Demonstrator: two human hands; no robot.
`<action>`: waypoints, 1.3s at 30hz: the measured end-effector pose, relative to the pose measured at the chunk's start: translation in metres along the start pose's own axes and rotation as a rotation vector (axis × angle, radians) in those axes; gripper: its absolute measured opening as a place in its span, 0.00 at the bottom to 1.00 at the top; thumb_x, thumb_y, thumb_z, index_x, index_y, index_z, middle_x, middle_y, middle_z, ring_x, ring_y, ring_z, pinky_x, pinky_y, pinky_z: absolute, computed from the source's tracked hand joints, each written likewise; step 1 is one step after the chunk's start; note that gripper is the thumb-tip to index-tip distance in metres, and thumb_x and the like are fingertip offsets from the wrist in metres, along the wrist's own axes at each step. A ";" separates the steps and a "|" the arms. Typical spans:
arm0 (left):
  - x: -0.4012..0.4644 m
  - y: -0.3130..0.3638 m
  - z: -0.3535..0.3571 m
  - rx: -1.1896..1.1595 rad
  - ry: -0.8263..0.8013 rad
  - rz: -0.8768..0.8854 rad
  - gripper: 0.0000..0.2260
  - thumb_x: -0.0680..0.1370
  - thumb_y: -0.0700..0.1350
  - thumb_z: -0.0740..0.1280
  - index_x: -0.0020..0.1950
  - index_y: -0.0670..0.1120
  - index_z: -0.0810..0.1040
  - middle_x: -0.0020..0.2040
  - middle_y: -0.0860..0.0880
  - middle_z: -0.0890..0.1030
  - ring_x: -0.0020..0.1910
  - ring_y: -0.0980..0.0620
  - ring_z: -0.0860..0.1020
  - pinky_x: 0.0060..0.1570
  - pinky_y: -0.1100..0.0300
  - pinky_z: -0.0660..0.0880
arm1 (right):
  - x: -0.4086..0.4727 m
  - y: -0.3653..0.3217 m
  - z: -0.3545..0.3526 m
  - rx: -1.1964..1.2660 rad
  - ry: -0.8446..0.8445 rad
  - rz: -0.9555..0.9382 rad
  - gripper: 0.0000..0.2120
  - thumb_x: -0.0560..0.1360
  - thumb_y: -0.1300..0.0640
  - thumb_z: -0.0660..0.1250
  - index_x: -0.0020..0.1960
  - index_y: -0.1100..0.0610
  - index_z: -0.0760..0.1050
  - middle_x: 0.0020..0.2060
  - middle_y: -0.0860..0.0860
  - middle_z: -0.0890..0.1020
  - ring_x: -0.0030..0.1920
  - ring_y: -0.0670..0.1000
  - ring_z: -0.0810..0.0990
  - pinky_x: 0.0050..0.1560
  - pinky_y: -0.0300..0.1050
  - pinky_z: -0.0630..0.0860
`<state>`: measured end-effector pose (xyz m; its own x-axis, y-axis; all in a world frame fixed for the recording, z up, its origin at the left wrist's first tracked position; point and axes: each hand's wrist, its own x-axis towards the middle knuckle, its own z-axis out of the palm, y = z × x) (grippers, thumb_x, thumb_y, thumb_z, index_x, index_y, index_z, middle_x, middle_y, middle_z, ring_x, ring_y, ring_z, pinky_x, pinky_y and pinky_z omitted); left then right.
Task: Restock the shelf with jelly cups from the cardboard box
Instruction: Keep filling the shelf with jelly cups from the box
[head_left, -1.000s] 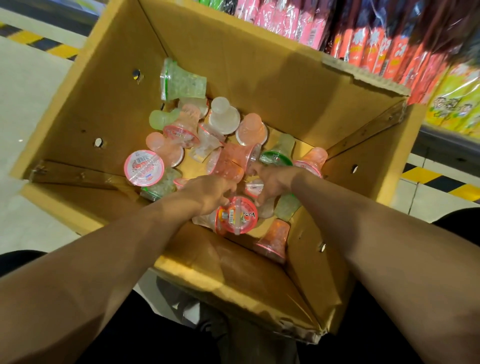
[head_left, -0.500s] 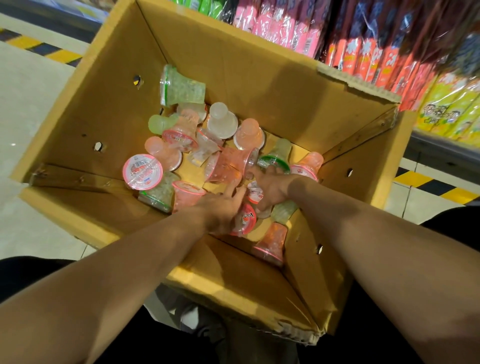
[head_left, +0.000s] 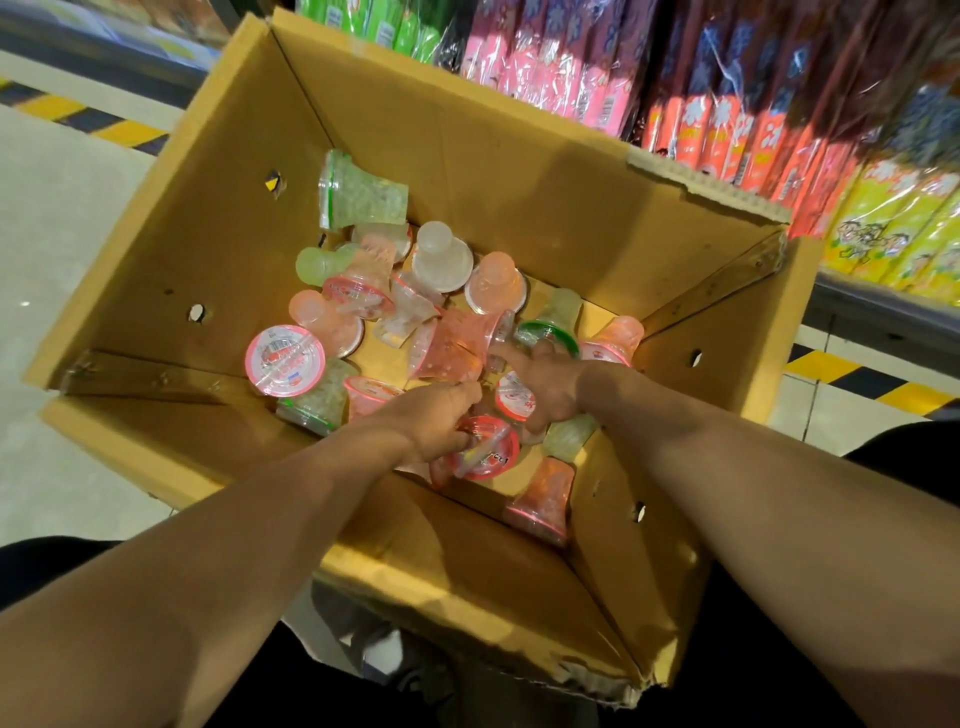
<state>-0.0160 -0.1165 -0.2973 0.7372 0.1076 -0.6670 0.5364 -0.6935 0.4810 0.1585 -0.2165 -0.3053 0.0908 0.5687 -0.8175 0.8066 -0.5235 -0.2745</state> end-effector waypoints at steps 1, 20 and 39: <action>-0.001 -0.003 -0.001 -0.049 0.022 0.001 0.14 0.78 0.47 0.70 0.60 0.49 0.70 0.51 0.48 0.77 0.49 0.47 0.77 0.48 0.51 0.74 | -0.001 0.000 -0.001 -0.005 0.002 -0.012 0.58 0.68 0.54 0.79 0.79 0.38 0.39 0.75 0.62 0.57 0.73 0.66 0.63 0.67 0.62 0.71; -0.125 0.048 -0.117 -1.242 0.501 -0.269 0.10 0.76 0.37 0.72 0.55 0.38 0.77 0.49 0.42 0.81 0.41 0.46 0.83 0.43 0.49 0.84 | -0.159 -0.054 -0.115 0.560 0.311 -0.197 0.45 0.63 0.45 0.81 0.74 0.49 0.64 0.65 0.52 0.65 0.67 0.47 0.67 0.67 0.41 0.71; -0.528 0.321 -0.404 -1.327 0.722 -0.145 0.12 0.78 0.40 0.71 0.61 0.47 0.79 0.44 0.42 0.83 0.28 0.48 0.78 0.27 0.59 0.76 | -0.631 -0.222 -0.357 0.287 0.665 -0.261 0.52 0.67 0.53 0.81 0.80 0.41 0.52 0.61 0.52 0.62 0.61 0.54 0.69 0.59 0.34 0.71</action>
<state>-0.0673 -0.1082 0.4387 0.4733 0.7047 -0.5286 0.2998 0.4354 0.8489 0.1306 -0.2325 0.4528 0.3237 0.9106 -0.2569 0.6754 -0.4125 -0.6113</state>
